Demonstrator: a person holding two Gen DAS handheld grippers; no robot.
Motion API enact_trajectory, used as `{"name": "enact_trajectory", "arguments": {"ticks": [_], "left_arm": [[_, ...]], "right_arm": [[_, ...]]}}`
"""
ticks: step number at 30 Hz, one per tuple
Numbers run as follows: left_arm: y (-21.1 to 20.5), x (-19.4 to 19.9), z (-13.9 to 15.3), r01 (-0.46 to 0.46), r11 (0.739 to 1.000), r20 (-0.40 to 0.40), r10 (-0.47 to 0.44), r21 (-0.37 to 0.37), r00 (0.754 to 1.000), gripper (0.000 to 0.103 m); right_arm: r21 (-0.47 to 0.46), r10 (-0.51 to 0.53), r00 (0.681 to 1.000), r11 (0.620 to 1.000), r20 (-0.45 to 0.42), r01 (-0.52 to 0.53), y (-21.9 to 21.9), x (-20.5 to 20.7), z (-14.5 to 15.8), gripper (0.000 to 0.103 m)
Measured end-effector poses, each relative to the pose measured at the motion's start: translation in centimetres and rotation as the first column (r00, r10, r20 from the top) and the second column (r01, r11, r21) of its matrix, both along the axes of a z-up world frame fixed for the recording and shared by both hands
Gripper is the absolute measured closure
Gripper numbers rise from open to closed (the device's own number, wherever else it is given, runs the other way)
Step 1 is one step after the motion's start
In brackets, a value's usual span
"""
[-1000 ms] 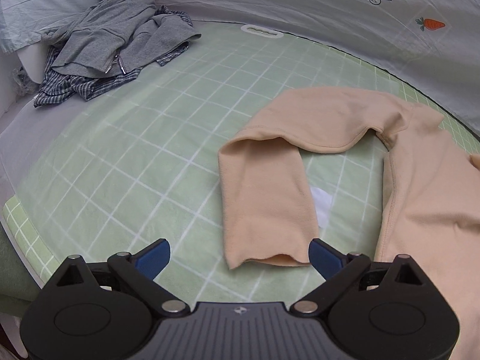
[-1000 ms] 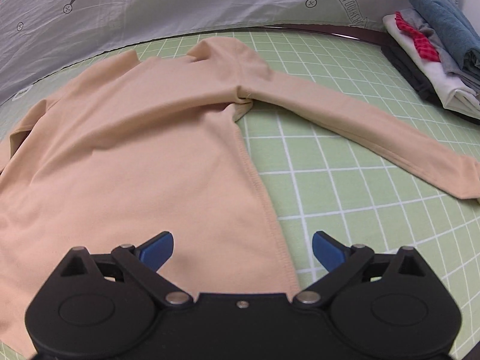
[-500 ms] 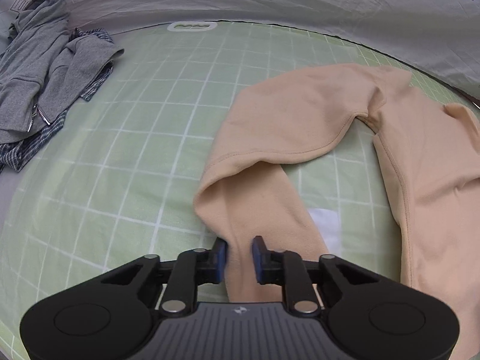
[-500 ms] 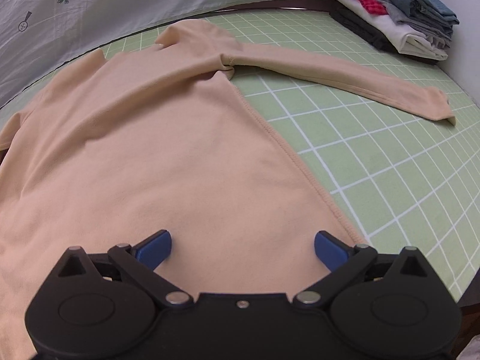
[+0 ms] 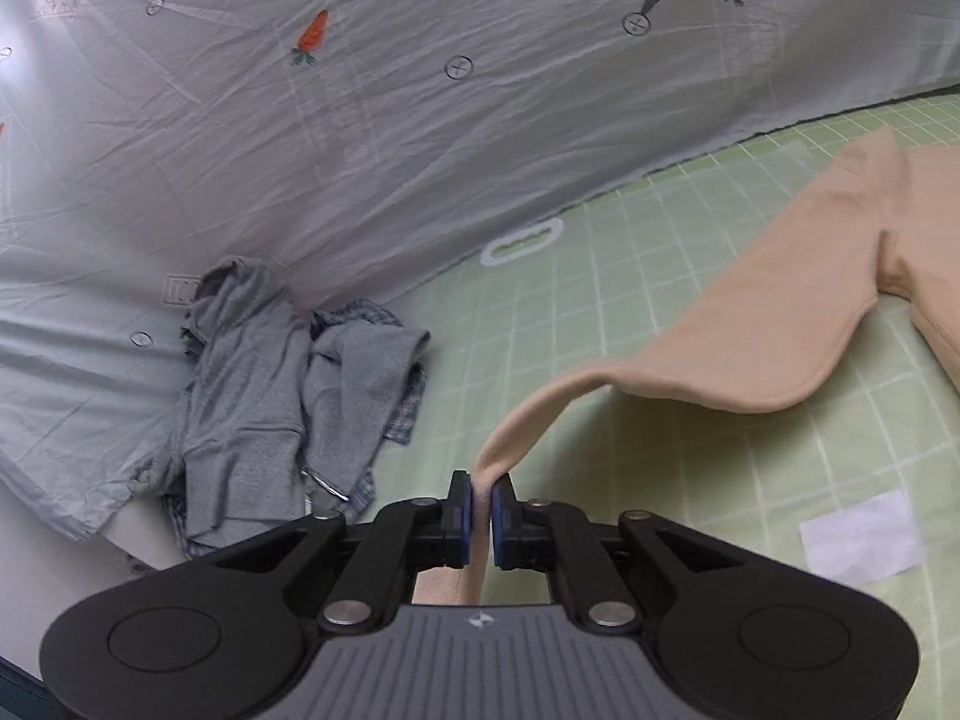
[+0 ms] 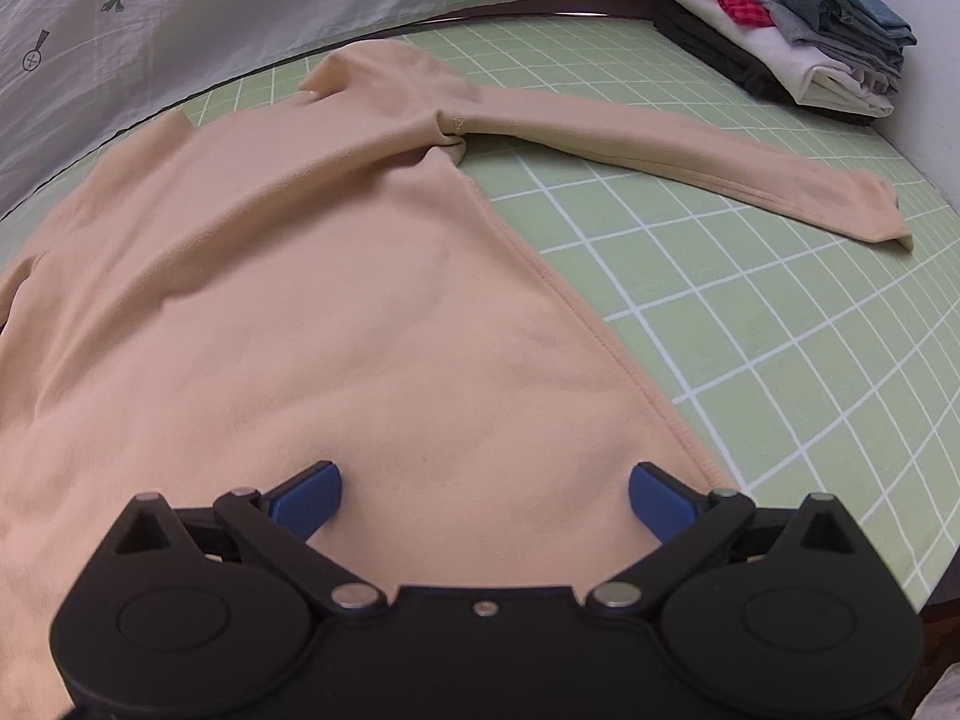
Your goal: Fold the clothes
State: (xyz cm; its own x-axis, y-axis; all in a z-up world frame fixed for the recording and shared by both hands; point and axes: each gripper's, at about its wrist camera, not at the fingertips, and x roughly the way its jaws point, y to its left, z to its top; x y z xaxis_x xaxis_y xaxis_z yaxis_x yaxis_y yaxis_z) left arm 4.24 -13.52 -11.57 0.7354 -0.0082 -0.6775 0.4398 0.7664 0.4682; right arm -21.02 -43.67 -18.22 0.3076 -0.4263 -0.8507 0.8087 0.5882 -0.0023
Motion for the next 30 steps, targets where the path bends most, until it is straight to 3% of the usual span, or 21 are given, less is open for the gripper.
{"name": "enact_trajectory", "arguments": {"ticks": [4, 5, 8, 12, 13, 16, 24, 25, 27, 28, 30], "left_arm": [[-0.5, -2.3, -3.7, 0.061, 0.998, -0.164, -0.062, -0.013, 0.984, 0.094], [-0.4, -2.6, -3.8, 0.061, 0.998, -0.169, -0.064, -0.021, 0.984, 0.085], [1.2, -2.2, -2.1, 0.006, 0.987, -0.201, -0.039, -0.163, 0.979, 0.067], [4.3, -1.1, 0.2, -0.122, 0.936, -0.205, 0.055, -0.330, 0.977, 0.055], [4.9, -0.6, 0.5, -0.155, 0.927, -0.198, 0.090, -0.342, 0.976, 0.051], [6.0, 0.4, -0.2, -0.254, 0.928, -0.177, 0.211, -0.272, 0.961, 0.047], [8.1, 1.6, -2.9, -0.337, 0.903, -0.308, 0.252, -0.266, 0.917, 0.047], [8.2, 1.6, -3.0, -0.329, 0.905, -0.309, 0.242, -0.270, 0.920, 0.049], [8.5, 1.8, -2.9, -0.298, 0.906, -0.327, 0.196, -0.301, 0.924, 0.075], [8.6, 1.9, -2.9, -0.293, 0.911, -0.322, 0.196, -0.291, 0.926, 0.098], [8.9, 2.3, -2.9, -0.296, 0.924, -0.294, 0.221, -0.243, 0.930, 0.097]], "right_arm": [[0.001, 0.021, 1.000, 1.000, 0.000, -0.021, -0.1, 0.0, 0.0, 0.000], [0.001, 0.026, 1.000, 1.000, 0.000, -0.026, -0.1, 0.0, 0.0, 0.000], [0.002, 0.034, 0.999, 0.999, 0.002, -0.034, -0.2, 0.0, 0.0, 0.000], [0.001, 0.033, 0.999, 0.999, 0.005, -0.033, -0.2, -0.1, 0.0, 0.000], [0.001, 0.030, 1.000, 1.000, 0.005, -0.030, -0.2, 0.0, 0.0, 0.000], [-0.002, 0.018, 1.000, 1.000, 0.007, -0.018, -0.1, 0.1, 0.0, 0.000], [-0.016, -0.025, 1.000, 1.000, 0.014, 0.025, 0.2, 0.3, 0.0, 0.000], [-0.018, -0.031, 0.999, 0.999, 0.014, 0.031, 0.3, 0.3, 0.0, 0.000], [-0.020, -0.043, 0.999, 0.999, 0.015, 0.044, 0.4, 0.4, 0.0, 0.000], [-0.021, -0.048, 0.999, 0.999, 0.016, 0.049, 0.4, 0.4, 0.0, 0.000], [-0.022, -0.059, 0.998, 0.998, 0.016, 0.060, 0.5, 0.4, -0.1, 0.000]]}}
